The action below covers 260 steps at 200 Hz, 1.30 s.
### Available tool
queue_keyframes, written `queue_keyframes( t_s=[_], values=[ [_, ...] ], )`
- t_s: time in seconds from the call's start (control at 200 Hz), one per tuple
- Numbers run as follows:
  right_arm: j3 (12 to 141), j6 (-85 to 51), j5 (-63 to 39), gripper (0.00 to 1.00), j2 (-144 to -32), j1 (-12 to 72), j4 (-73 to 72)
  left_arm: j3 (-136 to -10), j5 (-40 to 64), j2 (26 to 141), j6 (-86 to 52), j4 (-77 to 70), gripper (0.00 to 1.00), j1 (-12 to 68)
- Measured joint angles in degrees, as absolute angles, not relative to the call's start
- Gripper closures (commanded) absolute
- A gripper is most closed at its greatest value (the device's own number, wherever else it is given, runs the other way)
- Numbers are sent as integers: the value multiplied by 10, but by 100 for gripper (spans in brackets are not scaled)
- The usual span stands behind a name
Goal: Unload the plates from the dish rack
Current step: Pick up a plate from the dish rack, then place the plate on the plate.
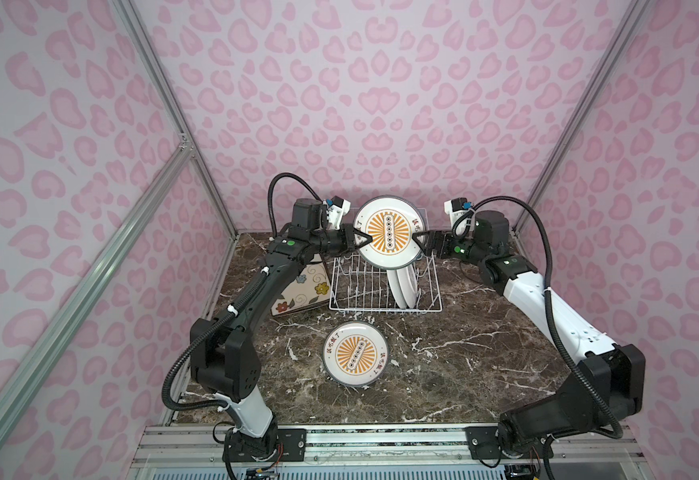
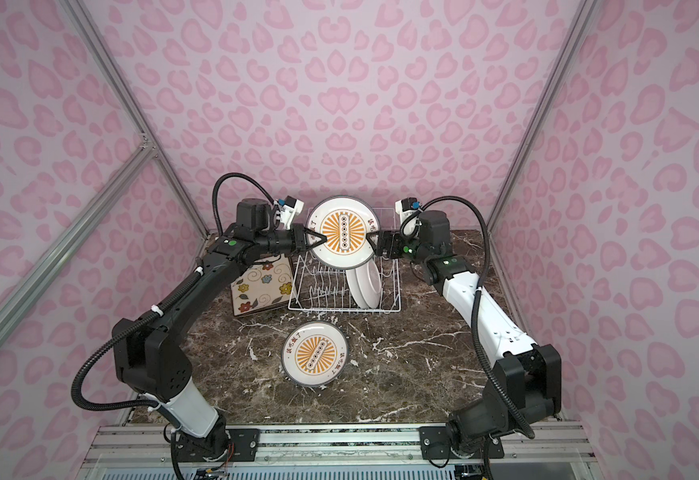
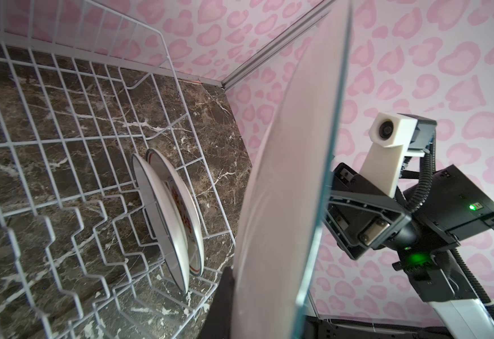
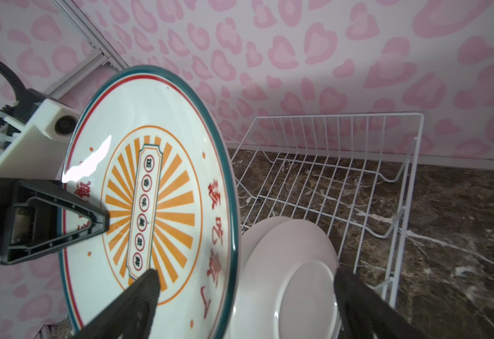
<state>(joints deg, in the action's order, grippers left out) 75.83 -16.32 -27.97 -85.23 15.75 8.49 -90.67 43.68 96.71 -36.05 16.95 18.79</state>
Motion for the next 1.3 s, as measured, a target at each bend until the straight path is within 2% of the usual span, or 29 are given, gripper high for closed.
queue_keyframes(
  t_s=[0.465,0.735,1.085,1.3],
  values=[
    [692,34,-242,1,-792,216,79,-753,329,792,-418,216,96,151],
    [635,140,-225,1,-748,247,52,-634,309,685,-465,274,96,150],
    [608,163,-218,1,-727,260,30,-533,302,544,-448,413,96,149],
    [601,160,-210,1,-721,268,17,-448,310,481,-440,439,96,149]
  ],
)
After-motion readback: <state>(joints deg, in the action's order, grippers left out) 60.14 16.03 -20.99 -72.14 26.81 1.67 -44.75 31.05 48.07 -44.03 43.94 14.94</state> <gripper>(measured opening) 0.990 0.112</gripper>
